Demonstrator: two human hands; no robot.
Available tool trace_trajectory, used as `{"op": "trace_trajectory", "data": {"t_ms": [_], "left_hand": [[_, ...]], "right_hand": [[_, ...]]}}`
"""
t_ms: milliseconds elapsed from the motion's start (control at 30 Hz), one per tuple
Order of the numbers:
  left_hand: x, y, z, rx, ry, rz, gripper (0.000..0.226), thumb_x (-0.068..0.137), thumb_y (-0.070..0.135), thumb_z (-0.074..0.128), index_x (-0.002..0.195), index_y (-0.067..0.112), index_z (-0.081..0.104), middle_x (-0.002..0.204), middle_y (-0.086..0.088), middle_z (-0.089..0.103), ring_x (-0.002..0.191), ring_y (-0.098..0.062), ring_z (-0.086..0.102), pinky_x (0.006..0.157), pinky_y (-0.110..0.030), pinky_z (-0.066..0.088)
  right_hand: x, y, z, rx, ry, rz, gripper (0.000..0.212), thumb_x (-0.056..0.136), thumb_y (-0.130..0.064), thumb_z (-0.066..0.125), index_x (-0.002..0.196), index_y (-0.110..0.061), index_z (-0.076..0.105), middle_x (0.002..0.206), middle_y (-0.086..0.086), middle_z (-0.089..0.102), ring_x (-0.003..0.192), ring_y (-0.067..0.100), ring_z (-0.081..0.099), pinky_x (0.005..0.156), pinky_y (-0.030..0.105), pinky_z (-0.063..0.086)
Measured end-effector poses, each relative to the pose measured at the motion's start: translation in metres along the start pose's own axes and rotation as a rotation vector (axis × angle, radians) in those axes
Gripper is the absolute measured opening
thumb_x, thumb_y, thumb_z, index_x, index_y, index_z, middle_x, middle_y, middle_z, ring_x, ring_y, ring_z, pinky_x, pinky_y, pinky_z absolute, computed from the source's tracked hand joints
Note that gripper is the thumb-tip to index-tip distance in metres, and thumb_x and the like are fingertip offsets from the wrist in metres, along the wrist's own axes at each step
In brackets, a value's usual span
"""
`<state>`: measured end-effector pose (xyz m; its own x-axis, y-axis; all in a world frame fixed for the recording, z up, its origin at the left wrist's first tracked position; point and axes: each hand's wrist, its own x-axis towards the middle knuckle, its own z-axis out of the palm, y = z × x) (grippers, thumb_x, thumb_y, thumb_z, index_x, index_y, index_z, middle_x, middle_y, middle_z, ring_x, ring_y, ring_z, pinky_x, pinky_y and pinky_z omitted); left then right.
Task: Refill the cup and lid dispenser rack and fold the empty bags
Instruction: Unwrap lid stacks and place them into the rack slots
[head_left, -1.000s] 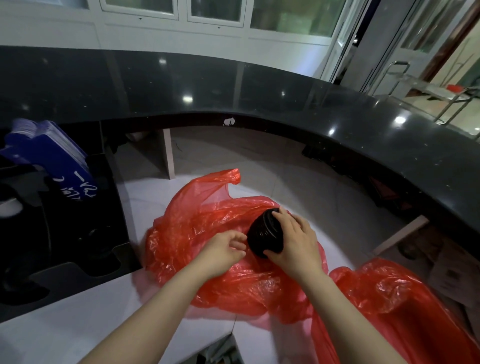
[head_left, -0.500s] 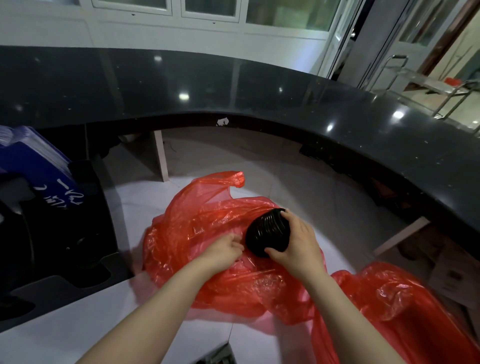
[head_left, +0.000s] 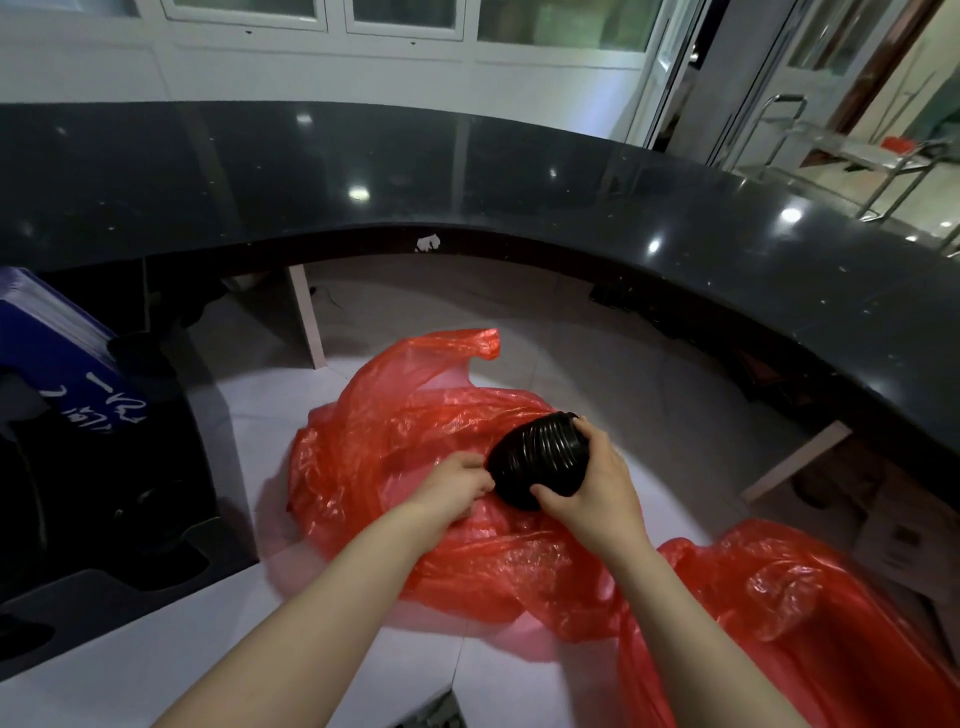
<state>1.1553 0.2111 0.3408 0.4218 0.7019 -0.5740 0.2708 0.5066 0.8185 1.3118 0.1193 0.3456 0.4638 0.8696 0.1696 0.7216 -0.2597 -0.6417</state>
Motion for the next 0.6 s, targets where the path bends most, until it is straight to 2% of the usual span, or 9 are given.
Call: {"op": "trace_trajectory", "data": {"t_ms": [67, 133, 200, 267, 333, 433, 500, 600], "left_hand": [[0.001, 0.006, 0.006, -0.048, 0.004, -0.028, 0.026, 0.089, 0.003, 0.055, 0.112, 0.015, 0.054, 0.096, -0.005, 0.061, 0.095, -0.019, 0.058, 0.073, -0.027, 0.046], [0.002, 0.015, 0.01, -0.189, -0.019, -0.129, 0.016, 0.089, 0.006, 0.055, 0.104, 0.01, 0.056, 0.096, -0.008, 0.061, 0.09, -0.022, 0.059, 0.071, -0.03, 0.047], [0.001, 0.021, 0.012, -0.258, -0.069, -0.216, 0.01, 0.088, 0.01, 0.054, 0.097, 0.006, 0.054, 0.087, -0.01, 0.058, 0.075, -0.019, 0.057, 0.061, -0.026, 0.044], [0.0, 0.023, 0.019, -0.284, -0.117, -0.254, 0.01, 0.087, 0.01, 0.053, 0.095, 0.005, 0.05, 0.069, -0.006, 0.054, 0.065, -0.016, 0.053, 0.055, -0.023, 0.039], [-0.001, 0.021, 0.027, -0.258, -0.126, -0.217, 0.004, 0.087, 0.006, 0.049, 0.09, 0.008, 0.052, 0.058, -0.001, 0.052, 0.063, -0.014, 0.051, 0.054, -0.022, 0.04], [-0.002, 0.02, 0.03, -0.182, -0.082, -0.072, 0.022, 0.085, -0.003, 0.046, 0.088, 0.015, 0.059, 0.076, -0.002, 0.06, 0.069, -0.013, 0.054, 0.056, -0.022, 0.039], [-0.005, 0.019, 0.026, -0.083, -0.045, 0.03, 0.024, 0.087, -0.003, 0.05, 0.089, 0.018, 0.06, 0.079, -0.002, 0.063, 0.071, -0.013, 0.056, 0.059, -0.023, 0.04], [-0.01, 0.021, 0.02, 0.139, -0.063, 0.182, 0.019, 0.094, 0.01, 0.052, 0.108, 0.022, 0.06, 0.092, -0.004, 0.068, 0.082, -0.016, 0.062, 0.07, -0.027, 0.049]], "right_hand": [[0.002, 0.003, -0.002, 0.026, 0.0, 0.026, 0.089, 0.062, -0.028, 0.082, 0.138, -0.02, 0.037, 0.14, -0.001, 0.048, 0.125, 0.021, 0.047, 0.103, 0.04, 0.042], [0.003, 0.008, -0.006, 0.035, -0.005, 0.041, 0.088, 0.062, -0.029, 0.082, 0.137, -0.021, 0.036, 0.134, -0.001, 0.052, 0.121, 0.02, 0.05, 0.098, 0.039, 0.044], [0.004, 0.013, -0.009, 0.094, 0.003, 0.09, 0.084, 0.063, -0.029, 0.083, 0.133, -0.025, 0.037, 0.125, -0.006, 0.055, 0.113, 0.015, 0.053, 0.089, 0.03, 0.045], [0.002, 0.017, -0.012, 0.174, 0.029, 0.158, 0.08, 0.064, -0.029, 0.084, 0.129, -0.028, 0.037, 0.116, -0.012, 0.055, 0.105, 0.01, 0.055, 0.079, 0.02, 0.04], [0.0, 0.021, -0.014, 0.226, 0.056, 0.202, 0.076, 0.065, -0.029, 0.084, 0.126, -0.031, 0.038, 0.11, -0.016, 0.055, 0.1, 0.007, 0.055, 0.072, 0.011, 0.037], [-0.003, 0.025, -0.02, 0.281, 0.076, 0.238, 0.074, 0.066, -0.03, 0.084, 0.121, -0.037, 0.035, 0.104, -0.026, 0.052, 0.094, 0.001, 0.054, 0.068, 0.005, 0.037], [-0.004, 0.024, -0.021, 0.296, 0.075, 0.238, 0.074, 0.065, -0.034, 0.084, 0.12, -0.04, 0.035, 0.104, -0.029, 0.051, 0.091, -0.011, 0.053, 0.067, 0.004, 0.038], [-0.006, 0.017, -0.02, 0.338, 0.103, 0.202, 0.074, 0.063, -0.037, 0.083, 0.12, -0.04, 0.036, 0.107, -0.027, 0.054, 0.094, -0.021, 0.052, 0.07, 0.001, 0.039]]}}
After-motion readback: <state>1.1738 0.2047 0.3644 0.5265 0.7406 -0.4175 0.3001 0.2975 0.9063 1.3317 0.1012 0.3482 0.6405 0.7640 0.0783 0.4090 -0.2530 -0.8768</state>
